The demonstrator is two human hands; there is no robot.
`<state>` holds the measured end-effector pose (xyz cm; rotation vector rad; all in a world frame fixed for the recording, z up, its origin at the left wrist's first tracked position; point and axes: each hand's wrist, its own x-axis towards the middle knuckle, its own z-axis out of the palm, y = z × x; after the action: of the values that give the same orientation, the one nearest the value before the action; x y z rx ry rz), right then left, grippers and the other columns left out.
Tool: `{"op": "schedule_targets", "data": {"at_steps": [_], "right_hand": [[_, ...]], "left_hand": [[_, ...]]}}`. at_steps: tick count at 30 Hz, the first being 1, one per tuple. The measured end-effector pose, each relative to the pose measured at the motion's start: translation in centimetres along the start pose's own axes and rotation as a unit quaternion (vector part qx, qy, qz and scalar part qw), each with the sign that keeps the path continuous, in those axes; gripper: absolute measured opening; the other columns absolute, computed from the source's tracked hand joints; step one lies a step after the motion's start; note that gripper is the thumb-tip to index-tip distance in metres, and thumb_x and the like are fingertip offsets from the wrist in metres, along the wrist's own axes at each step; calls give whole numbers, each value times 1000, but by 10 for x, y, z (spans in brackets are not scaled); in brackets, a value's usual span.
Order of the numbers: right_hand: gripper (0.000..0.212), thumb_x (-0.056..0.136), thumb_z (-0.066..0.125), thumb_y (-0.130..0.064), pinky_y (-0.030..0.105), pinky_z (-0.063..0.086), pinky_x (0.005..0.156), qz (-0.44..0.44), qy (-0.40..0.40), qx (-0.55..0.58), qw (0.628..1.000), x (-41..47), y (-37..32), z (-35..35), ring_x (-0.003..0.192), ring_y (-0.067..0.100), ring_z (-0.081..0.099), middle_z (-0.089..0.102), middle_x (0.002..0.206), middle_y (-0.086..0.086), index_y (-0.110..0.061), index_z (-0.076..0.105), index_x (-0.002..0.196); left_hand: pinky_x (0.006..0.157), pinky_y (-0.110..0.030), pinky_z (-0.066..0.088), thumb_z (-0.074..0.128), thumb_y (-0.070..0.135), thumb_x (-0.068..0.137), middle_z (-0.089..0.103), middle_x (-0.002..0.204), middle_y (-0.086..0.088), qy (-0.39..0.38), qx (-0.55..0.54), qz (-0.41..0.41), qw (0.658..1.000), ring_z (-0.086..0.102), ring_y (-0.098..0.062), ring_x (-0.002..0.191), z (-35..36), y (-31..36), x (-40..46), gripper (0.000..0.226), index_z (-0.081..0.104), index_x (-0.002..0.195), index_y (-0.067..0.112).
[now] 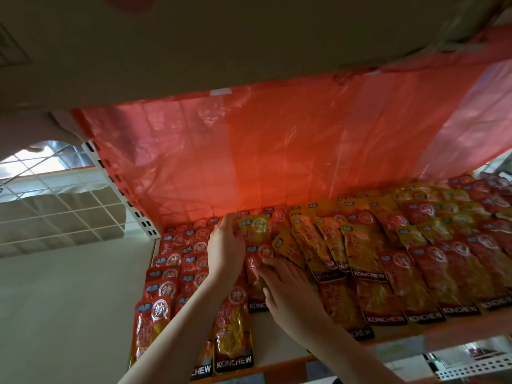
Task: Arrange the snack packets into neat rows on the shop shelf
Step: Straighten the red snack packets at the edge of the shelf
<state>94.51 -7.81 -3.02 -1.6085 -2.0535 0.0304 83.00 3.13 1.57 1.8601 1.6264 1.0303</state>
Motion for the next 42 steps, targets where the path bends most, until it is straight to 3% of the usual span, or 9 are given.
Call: {"op": "schedule_targets", "data": {"at_steps": [4, 9, 17, 22, 27, 30, 32, 36, 42], "right_hand": [[44, 74, 71, -14, 33, 51, 86, 2, 4, 15, 1000, -1, 1, 3, 104, 15, 55, 50, 114, -3, -21, 53, 113], [29, 91, 46, -27, 27, 51, 87, 31, 47, 87, 995, 8, -4, -12, 103, 8, 54, 56, 112, -4, -18, 54, 117], [53, 82, 46, -58, 12, 36, 80, 126, 104, 197, 967, 34, 16, -77, 96, -4, 42, 42, 102, -25, -20, 53, 118], [21, 83, 64, -36, 9, 44, 59, 218, 24, 425, 878, 28, 31, -103, 69, 1, 63, 66, 76, -12, -18, 58, 92], [38, 89, 58, -32, 18, 48, 62, 325, 151, 247, 900, 18, 72, -104, 74, 11, 57, 56, 91, -9, -7, 53, 117], [36, 91, 58, -26, 30, 47, 46, 353, 156, 178, 905, 9, 91, -97, 57, 22, 59, 53, 77, -10, -5, 49, 119], [33, 91, 59, -23, 28, 41, 39, 349, 139, 106, 921, 4, 94, -91, 51, 19, 56, 57, 71, -4, -6, 49, 118], [36, 85, 65, -16, 43, 42, 86, 352, 125, -53, 926, 1, 97, -78, 105, 33, 49, 57, 110, 16, -3, 53, 116], [22, 80, 64, 2, 28, 46, 81, 165, 170, -6, 972, 31, 51, -81, 97, 24, 55, 62, 99, 10, -5, 62, 100]], "left_hand": [[62, -8, 43, 58, 6, 88, 66, 98, 0, 90, -47, 14, 995, 61, -13, 79, -13, 15, 2, 21, 65, 107, 12], [63, -5, 42, 59, 3, 87, 62, 90, 2, 166, -118, 55, 978, 58, -4, 75, -38, 40, -5, 17, 65, 100, 11], [48, -12, 40, 58, 2, 88, 61, 69, 6, 64, -218, 40, 973, 54, -1, 53, -47, 74, -38, 17, 64, 94, 16], [64, -27, 56, 58, 7, 89, 66, 83, 6, -55, -228, 31, 972, 66, -11, 71, -33, 69, -49, 22, 62, 106, 21], [84, -26, 51, 58, 29, 90, 60, 116, 13, -214, 70, 71, 972, 58, -6, 103, -28, 44, -53, 33, 54, 123, 31], [102, -31, 36, 59, 39, 88, 41, 141, 12, -291, 246, 151, 912, 37, -10, 128, -31, 32, -55, 55, 37, 138, 34], [110, -32, 25, 61, 42, 84, 32, 147, 11, -340, 279, 182, 879, 23, -11, 136, -32, 26, -58, 66, 30, 142, 33], [113, -35, 19, 62, 42, 82, 26, 149, 8, -353, 331, 222, 847, 16, -13, 138, -30, 14, -65, 72, 26, 144, 31], [114, -38, 18, 57, 24, 86, 18, 150, 4, -331, 331, 241, 850, 11, -18, 139, -29, 5, -72, 69, 21, 145, 29]]}}
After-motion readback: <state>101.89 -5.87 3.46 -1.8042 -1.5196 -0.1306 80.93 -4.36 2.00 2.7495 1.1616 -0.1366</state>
